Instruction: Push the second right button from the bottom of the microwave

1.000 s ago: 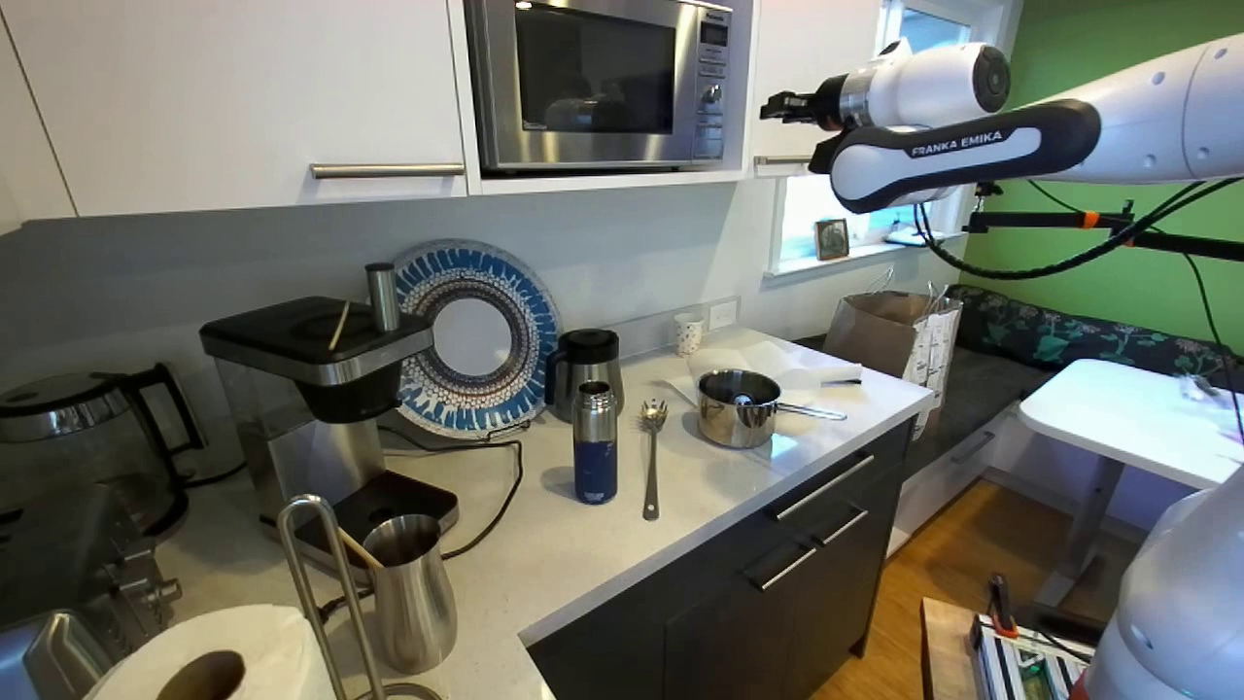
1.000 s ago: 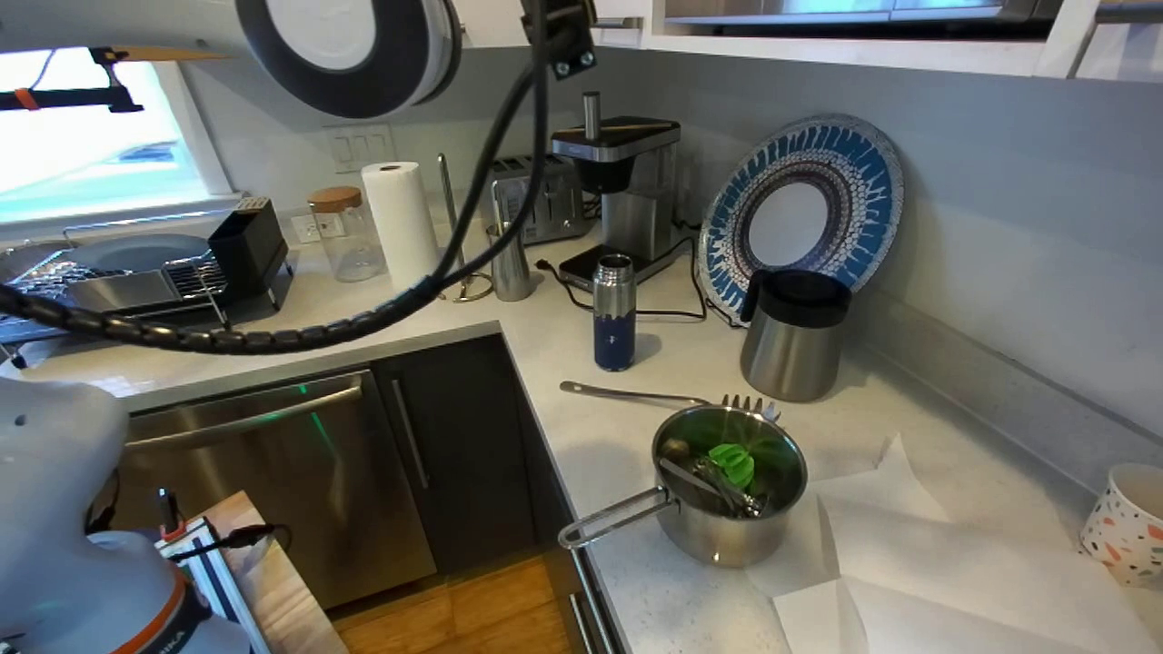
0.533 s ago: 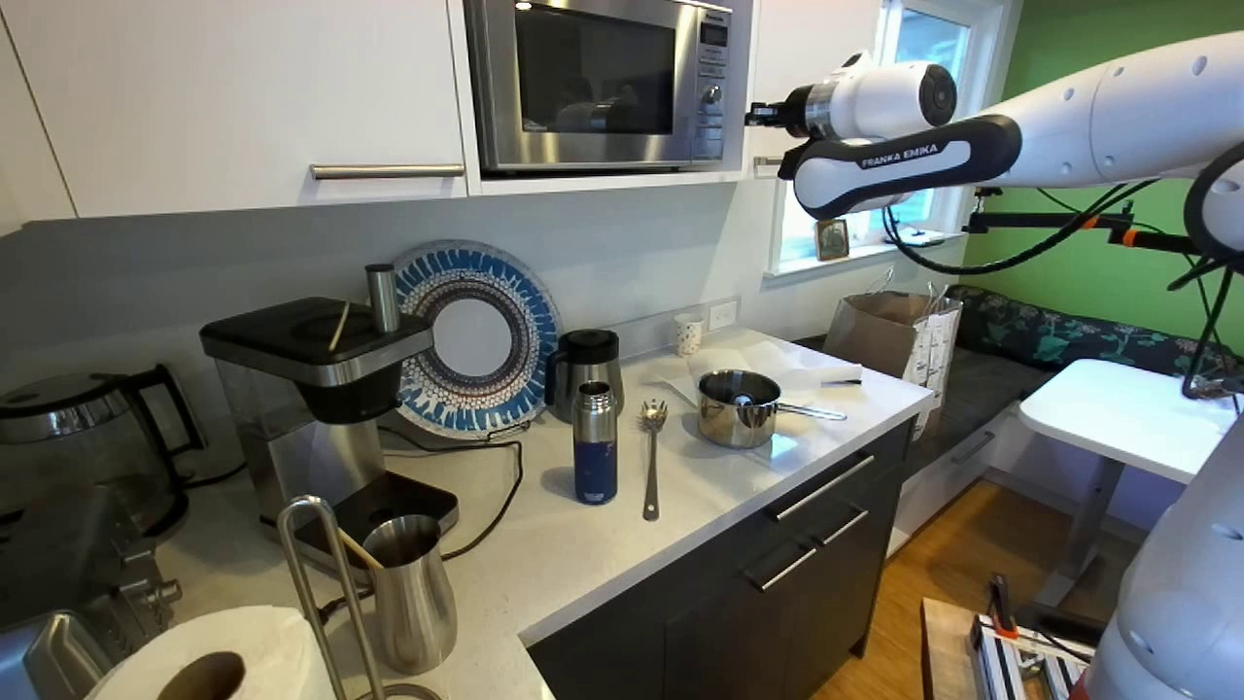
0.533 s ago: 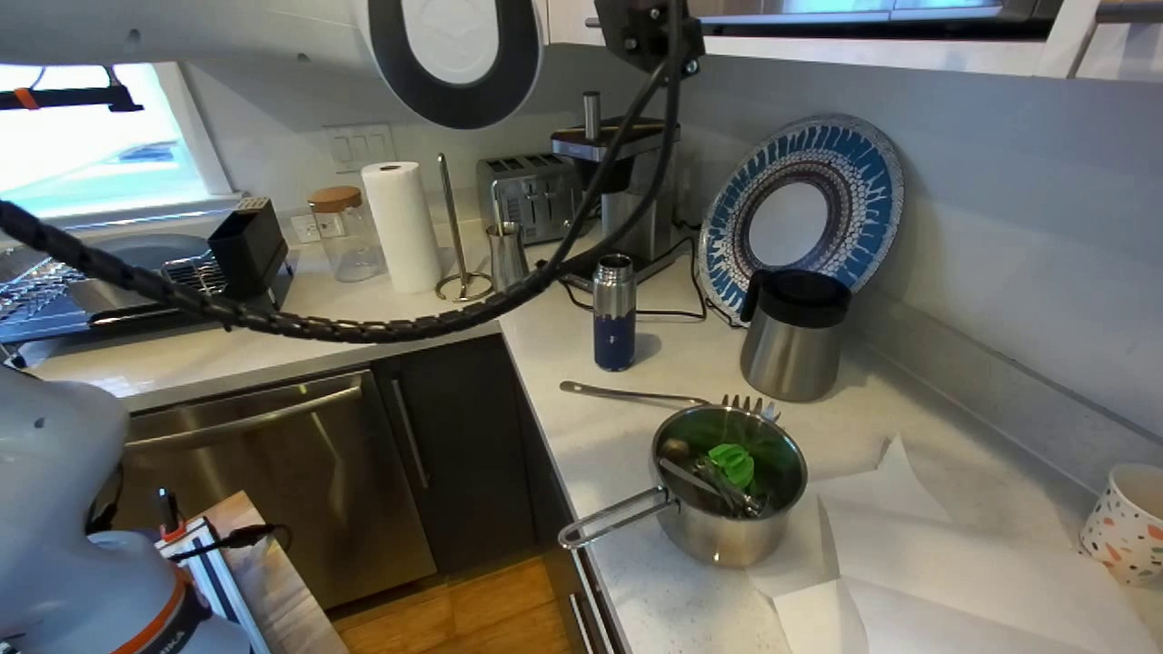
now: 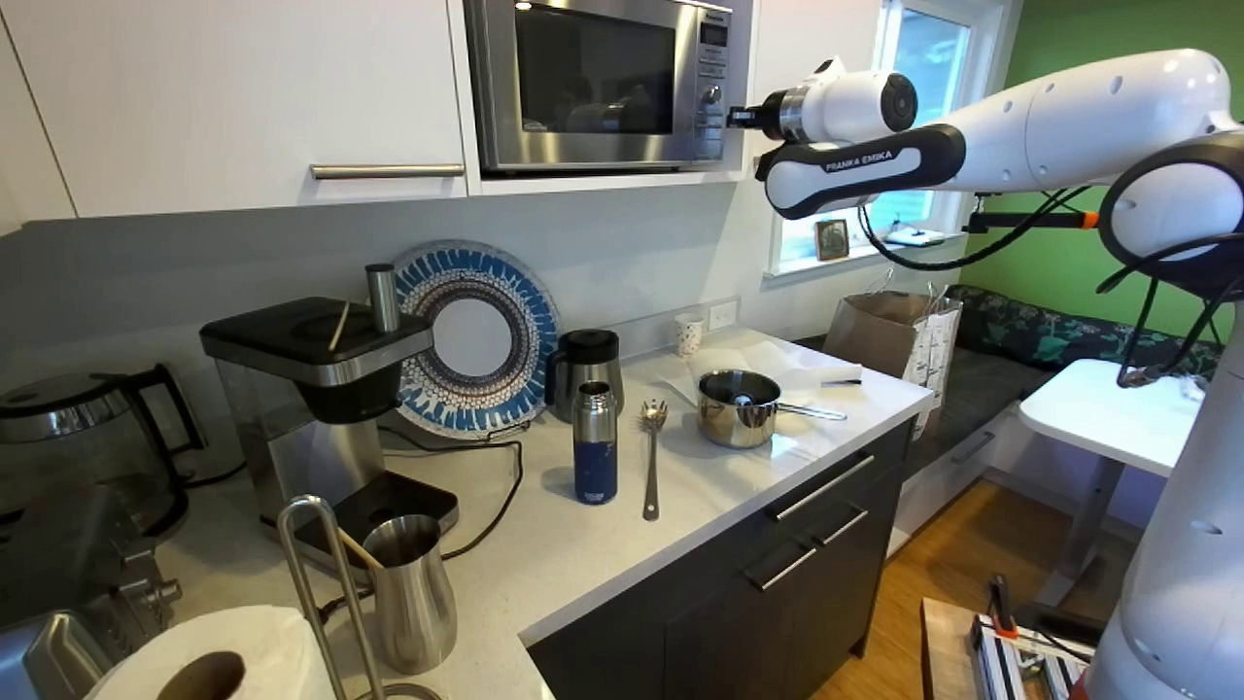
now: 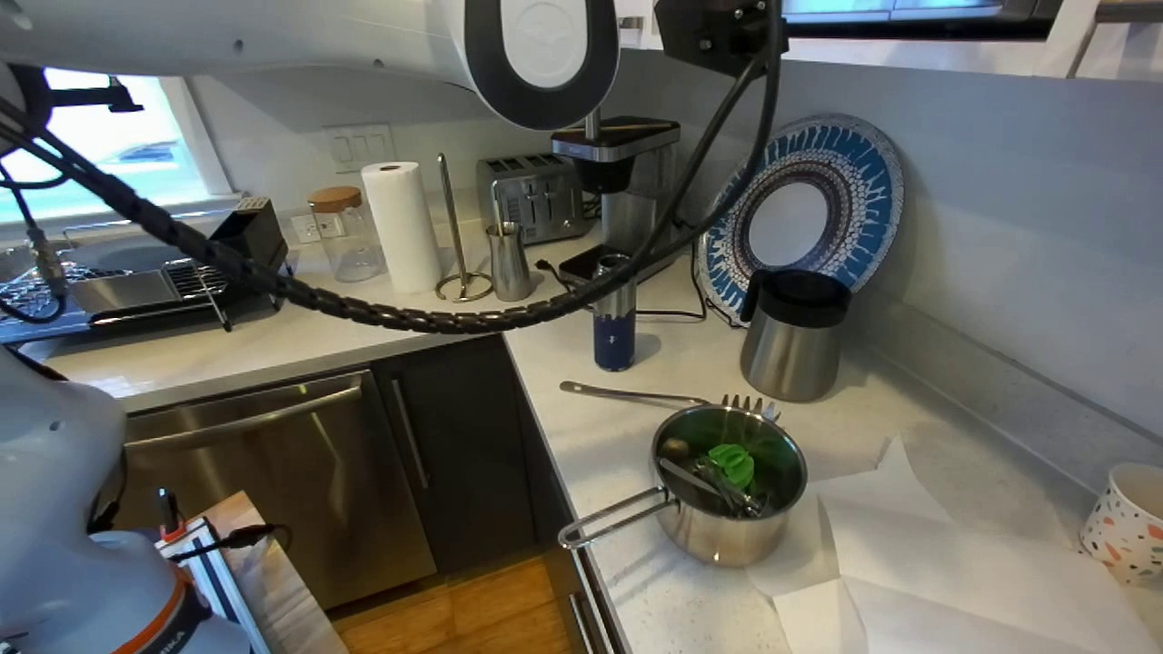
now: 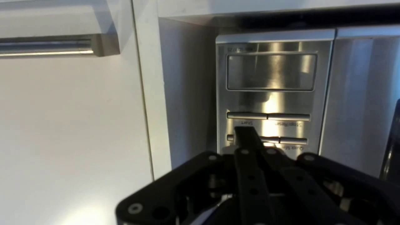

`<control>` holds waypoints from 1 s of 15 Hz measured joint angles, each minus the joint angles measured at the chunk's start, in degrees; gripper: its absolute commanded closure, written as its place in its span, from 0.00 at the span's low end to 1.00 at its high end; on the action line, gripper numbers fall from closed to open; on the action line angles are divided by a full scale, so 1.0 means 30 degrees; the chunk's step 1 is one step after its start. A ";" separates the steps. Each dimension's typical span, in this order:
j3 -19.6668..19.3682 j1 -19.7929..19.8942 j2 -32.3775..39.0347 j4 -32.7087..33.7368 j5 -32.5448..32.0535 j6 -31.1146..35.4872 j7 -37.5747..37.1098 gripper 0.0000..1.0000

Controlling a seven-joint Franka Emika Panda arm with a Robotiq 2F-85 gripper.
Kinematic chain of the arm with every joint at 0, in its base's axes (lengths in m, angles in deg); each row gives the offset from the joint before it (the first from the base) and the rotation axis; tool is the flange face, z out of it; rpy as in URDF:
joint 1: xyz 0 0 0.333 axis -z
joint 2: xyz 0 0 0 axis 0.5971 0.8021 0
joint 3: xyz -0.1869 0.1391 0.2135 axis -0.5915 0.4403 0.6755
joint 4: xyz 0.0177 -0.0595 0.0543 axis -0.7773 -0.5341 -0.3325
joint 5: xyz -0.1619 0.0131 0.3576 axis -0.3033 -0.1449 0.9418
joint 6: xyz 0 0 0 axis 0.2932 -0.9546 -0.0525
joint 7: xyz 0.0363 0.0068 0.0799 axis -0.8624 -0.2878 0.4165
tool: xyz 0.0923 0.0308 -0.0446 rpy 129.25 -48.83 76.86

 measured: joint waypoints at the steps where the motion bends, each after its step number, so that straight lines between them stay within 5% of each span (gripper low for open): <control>1: -0.0252 -0.0275 0.0300 0.0335 0.0270 0.0000 0.0289 1.00; 15: -0.0831 -0.1021 0.1815 0.1729 0.1069 0.0301 0.0937 1.00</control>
